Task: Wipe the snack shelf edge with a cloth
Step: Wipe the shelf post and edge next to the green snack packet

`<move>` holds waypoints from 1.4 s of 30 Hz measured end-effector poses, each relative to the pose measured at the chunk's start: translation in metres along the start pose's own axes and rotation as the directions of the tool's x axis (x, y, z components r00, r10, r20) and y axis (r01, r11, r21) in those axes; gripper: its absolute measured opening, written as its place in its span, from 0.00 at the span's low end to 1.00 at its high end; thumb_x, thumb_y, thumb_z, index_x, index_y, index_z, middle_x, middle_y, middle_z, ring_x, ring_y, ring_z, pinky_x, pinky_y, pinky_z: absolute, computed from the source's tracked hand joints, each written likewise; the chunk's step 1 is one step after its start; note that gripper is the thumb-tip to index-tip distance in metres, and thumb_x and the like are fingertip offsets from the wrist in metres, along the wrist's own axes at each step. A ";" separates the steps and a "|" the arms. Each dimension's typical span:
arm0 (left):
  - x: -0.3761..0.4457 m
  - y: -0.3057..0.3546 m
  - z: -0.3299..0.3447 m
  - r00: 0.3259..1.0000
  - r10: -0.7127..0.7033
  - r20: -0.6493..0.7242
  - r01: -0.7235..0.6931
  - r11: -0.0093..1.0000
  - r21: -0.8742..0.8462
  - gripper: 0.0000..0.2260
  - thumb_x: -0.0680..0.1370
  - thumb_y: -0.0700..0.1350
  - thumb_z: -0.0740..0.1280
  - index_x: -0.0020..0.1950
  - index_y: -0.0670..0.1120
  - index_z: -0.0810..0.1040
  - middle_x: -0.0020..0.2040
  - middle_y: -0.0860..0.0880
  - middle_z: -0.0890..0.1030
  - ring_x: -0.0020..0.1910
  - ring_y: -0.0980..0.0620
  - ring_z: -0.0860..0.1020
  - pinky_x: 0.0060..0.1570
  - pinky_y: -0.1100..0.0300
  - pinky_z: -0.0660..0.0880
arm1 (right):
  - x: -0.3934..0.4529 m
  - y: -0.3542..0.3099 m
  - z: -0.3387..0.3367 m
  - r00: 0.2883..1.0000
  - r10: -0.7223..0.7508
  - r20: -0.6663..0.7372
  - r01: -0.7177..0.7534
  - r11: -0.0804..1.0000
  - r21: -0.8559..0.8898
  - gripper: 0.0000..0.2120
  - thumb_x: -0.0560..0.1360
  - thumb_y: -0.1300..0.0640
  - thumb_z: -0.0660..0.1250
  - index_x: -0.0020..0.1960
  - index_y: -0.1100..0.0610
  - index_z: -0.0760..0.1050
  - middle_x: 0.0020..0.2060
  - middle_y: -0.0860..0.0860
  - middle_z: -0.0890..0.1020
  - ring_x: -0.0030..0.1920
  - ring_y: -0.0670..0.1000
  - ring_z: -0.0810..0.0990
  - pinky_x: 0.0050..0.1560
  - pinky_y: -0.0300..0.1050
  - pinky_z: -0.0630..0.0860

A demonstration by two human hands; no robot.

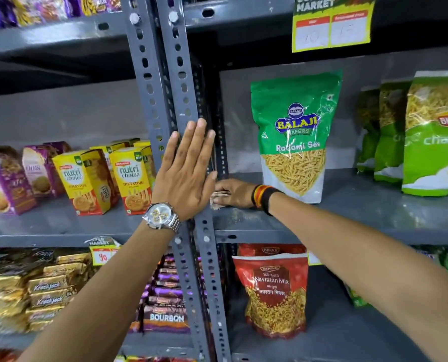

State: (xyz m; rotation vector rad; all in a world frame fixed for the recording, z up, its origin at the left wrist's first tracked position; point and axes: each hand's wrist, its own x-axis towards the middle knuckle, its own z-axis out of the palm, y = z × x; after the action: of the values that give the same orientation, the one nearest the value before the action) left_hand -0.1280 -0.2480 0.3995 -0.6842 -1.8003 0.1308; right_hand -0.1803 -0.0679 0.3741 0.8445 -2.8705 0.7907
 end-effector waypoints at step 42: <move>-0.014 0.045 -0.021 0.965 -0.161 0.205 0.174 0.983 -0.050 0.33 0.84 0.54 0.53 0.81 0.38 0.45 0.82 0.36 0.45 0.82 0.39 0.44 0.79 0.40 0.49 | -0.150 0.036 -0.046 0.970 0.087 -0.227 -0.049 0.985 0.166 0.15 0.75 0.64 0.69 0.61 0.58 0.79 0.58 0.53 0.83 0.55 0.47 0.79 0.58 0.39 0.74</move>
State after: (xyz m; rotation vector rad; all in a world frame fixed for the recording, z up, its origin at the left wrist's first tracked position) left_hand -0.0897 -0.2234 0.3764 -0.5793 -2.0564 0.0250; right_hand -0.0759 0.0543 0.3701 0.6195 -2.6688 1.0613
